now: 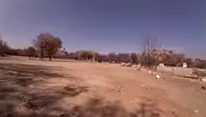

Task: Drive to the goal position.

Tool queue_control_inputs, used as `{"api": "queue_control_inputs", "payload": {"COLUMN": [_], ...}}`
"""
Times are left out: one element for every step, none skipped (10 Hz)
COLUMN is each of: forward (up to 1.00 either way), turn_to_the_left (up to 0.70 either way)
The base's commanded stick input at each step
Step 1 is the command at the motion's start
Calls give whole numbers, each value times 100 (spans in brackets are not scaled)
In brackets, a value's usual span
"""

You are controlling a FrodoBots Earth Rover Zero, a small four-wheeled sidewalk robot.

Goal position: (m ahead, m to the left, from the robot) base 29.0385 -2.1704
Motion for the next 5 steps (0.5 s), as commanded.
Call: {"api": "queue_control_inputs", "payload": {"forward": [50, 50, 50, 50, 50], "turn_to_the_left": [0, 0, 0, 0, 0]}}
